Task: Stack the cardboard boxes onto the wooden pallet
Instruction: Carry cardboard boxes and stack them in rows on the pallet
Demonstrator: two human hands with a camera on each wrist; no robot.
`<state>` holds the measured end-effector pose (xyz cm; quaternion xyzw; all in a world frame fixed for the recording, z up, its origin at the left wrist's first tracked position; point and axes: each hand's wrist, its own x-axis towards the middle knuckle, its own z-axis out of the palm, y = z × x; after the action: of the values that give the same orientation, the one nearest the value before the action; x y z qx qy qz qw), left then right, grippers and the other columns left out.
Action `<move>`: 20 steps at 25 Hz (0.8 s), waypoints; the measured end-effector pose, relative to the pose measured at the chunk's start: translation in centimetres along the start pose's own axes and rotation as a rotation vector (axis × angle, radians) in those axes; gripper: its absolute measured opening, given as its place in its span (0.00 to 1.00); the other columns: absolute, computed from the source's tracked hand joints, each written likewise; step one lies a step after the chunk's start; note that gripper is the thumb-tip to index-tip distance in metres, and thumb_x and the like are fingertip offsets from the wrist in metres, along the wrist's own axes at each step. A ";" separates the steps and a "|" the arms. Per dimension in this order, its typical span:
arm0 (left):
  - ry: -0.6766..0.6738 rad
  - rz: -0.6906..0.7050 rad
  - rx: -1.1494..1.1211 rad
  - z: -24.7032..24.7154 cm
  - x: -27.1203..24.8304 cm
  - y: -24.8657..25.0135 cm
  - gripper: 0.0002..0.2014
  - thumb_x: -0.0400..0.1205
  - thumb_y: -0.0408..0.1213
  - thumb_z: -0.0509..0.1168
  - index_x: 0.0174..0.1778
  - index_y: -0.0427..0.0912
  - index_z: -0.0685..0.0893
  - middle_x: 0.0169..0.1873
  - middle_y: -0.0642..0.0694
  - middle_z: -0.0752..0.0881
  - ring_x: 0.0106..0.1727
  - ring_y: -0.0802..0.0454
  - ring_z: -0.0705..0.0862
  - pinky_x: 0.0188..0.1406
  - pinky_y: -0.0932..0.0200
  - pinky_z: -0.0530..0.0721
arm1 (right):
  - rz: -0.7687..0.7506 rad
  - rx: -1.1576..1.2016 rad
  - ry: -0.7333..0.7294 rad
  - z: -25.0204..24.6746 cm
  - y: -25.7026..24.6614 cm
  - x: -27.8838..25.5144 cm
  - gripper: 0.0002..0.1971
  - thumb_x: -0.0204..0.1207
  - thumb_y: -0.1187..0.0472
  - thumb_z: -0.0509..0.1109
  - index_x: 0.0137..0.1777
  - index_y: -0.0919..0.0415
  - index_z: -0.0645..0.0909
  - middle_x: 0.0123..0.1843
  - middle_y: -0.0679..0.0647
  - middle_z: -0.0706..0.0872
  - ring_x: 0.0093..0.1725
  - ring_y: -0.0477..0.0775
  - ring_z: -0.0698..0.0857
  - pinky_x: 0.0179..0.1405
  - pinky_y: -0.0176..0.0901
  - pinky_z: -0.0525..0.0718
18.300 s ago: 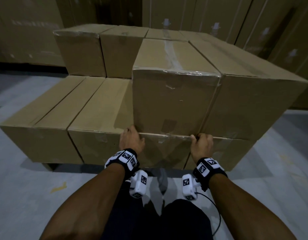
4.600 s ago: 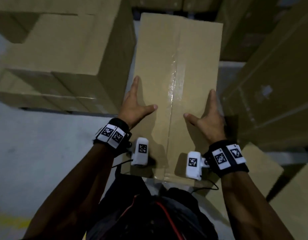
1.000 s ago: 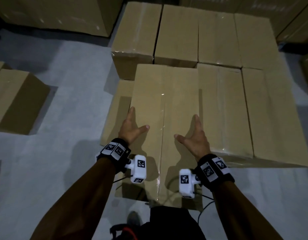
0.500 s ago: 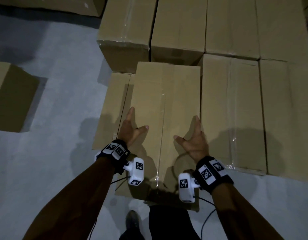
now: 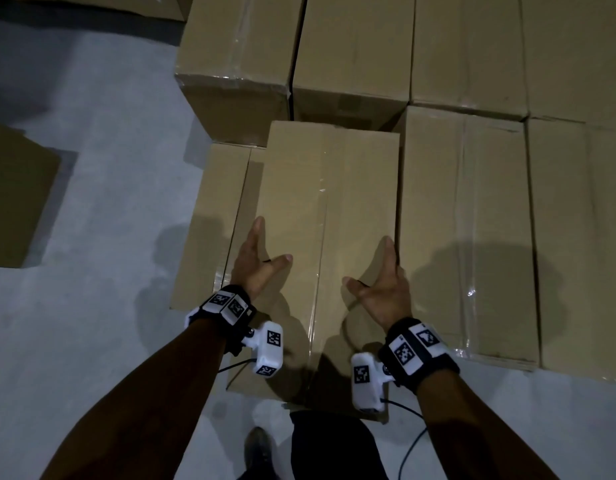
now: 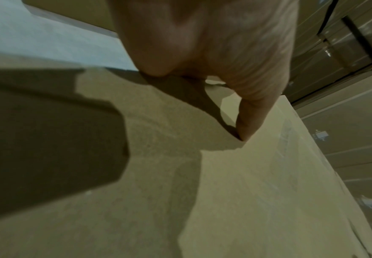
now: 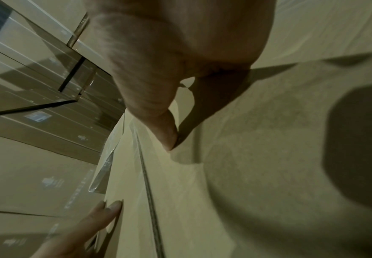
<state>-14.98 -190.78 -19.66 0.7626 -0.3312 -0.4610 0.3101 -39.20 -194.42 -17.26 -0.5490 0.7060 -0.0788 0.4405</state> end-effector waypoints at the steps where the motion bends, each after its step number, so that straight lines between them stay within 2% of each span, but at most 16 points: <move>1: -0.001 -0.006 0.005 0.2 0.2 -0.2 0.48 0.77 0.41 0.76 0.87 0.60 0.53 0.85 0.58 0.58 0.85 0.53 0.57 0.76 0.55 0.60 | 0.016 -0.020 -0.001 0.1 0.0 0.1 0.55 0.72 0.47 0.80 0.87 0.36 0.42 0.85 0.59 0.63 0.81 0.65 0.65 0.76 0.55 0.71; 4: -0.005 -0.011 0.021 0.7 0.8 -1.1 0.48 0.77 0.40 0.77 0.87 0.59 0.53 0.85 0.56 0.59 0.85 0.52 0.58 0.75 0.57 0.60 | 0.025 -0.108 0.006 0.3 0.3 -0.1 0.50 0.76 0.51 0.76 0.88 0.44 0.45 0.82 0.60 0.65 0.79 0.65 0.66 0.75 0.54 0.71; 8: -0.029 0.035 0.106 1.7 1.2 -2.0 0.49 0.77 0.42 0.76 0.88 0.55 0.51 0.86 0.50 0.58 0.85 0.51 0.58 0.74 0.59 0.59 | -0.034 -0.352 0.050 0.3 1.0 -1.4 0.37 0.80 0.54 0.70 0.86 0.56 0.57 0.84 0.60 0.62 0.79 0.64 0.63 0.75 0.54 0.69; 11: -0.041 0.071 0.104 2.1 1.5 -2.3 0.50 0.77 0.42 0.77 0.88 0.50 0.51 0.85 0.44 0.59 0.85 0.48 0.59 0.75 0.58 0.60 | -0.125 -0.496 0.093 0.5 2.5 -2.3 0.34 0.79 0.54 0.70 0.83 0.58 0.64 0.85 0.59 0.59 0.81 0.65 0.60 0.78 0.58 0.67; 13: -0.032 0.068 0.153 2.1 1.3 -2.2 0.50 0.77 0.43 0.77 0.88 0.49 0.52 0.85 0.42 0.60 0.84 0.45 0.62 0.76 0.56 0.63 | -0.129 -0.542 0.064 0.7 3.7 -2.9 0.34 0.80 0.52 0.69 0.83 0.56 0.63 0.87 0.59 0.56 0.84 0.65 0.57 0.80 0.61 0.64; 16: -0.045 0.036 0.322 2.0 -0.3 -2.0 0.46 0.78 0.42 0.75 0.87 0.51 0.53 0.85 0.38 0.58 0.82 0.40 0.63 0.79 0.48 0.67 | -0.143 -0.576 -0.005 0.5 5.0 -3.7 0.35 0.81 0.52 0.68 0.85 0.55 0.60 0.89 0.59 0.52 0.87 0.63 0.53 0.83 0.61 0.61; 20: -0.084 0.057 0.594 1.6 -4.7 -2.2 0.41 0.80 0.43 0.71 0.86 0.50 0.58 0.85 0.38 0.54 0.83 0.37 0.61 0.79 0.42 0.68 | -0.196 -0.585 -0.010 -0.4 5.8 -5.6 0.34 0.77 0.55 0.69 0.82 0.60 0.66 0.85 0.62 0.64 0.82 0.66 0.65 0.79 0.62 0.69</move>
<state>-17.60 -186.02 -19.62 0.7906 -0.4856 -0.3660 0.0722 -43.49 -187.62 -17.45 -0.7183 0.6402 0.0880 0.2575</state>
